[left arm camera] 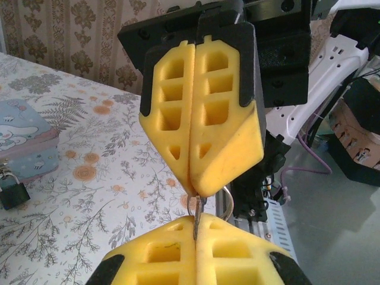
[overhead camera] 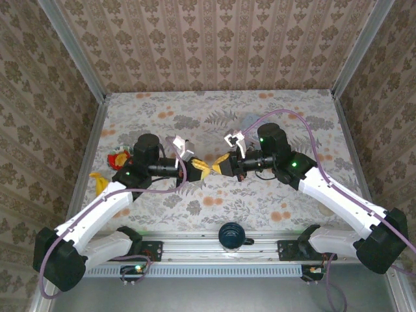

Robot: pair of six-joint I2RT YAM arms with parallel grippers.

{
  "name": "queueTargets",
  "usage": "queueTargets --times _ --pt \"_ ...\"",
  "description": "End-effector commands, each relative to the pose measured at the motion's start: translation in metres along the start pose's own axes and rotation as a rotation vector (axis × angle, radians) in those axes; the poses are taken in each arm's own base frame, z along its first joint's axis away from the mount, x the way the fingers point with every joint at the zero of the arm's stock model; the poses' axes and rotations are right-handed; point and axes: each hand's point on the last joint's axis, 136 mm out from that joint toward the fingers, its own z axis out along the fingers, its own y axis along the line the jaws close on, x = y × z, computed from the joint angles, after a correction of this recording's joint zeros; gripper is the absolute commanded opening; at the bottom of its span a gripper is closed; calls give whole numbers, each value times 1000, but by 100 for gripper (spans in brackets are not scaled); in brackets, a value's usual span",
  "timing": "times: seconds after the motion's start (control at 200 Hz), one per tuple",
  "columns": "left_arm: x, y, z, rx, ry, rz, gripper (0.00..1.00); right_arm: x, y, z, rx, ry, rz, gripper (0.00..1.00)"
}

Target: Unlock the padlock with the key

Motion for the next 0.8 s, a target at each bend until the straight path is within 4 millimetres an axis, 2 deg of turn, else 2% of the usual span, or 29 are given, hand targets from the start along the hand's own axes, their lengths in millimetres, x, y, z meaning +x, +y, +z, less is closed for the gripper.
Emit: queueTargets --times 0.0,0.055,0.155,0.295,0.585,0.7,0.795 --pt "-18 6 -8 -74 -67 2 17 0 9 -6 1 9 -31 0" --pt "-23 9 -13 -106 -94 -31 36 -4 6 -10 43 -9 -48 0" --pt "-30 16 -23 -192 -132 -114 45 -9 1 -17 106 -49 -84 0" --pt "-33 21 -34 -268 -150 -180 50 -14 3 -22 121 -89 -121 0" --pt "-32 7 -27 -163 -149 -51 58 -17 8 -21 87 -92 -113 0" --pt "-33 10 -26 -161 -163 -16 59 -16 3 -20 110 -91 -75 0" --pt "-33 20 -26 -208 -175 -13 61 -13 -10 -21 173 -89 -11 0"
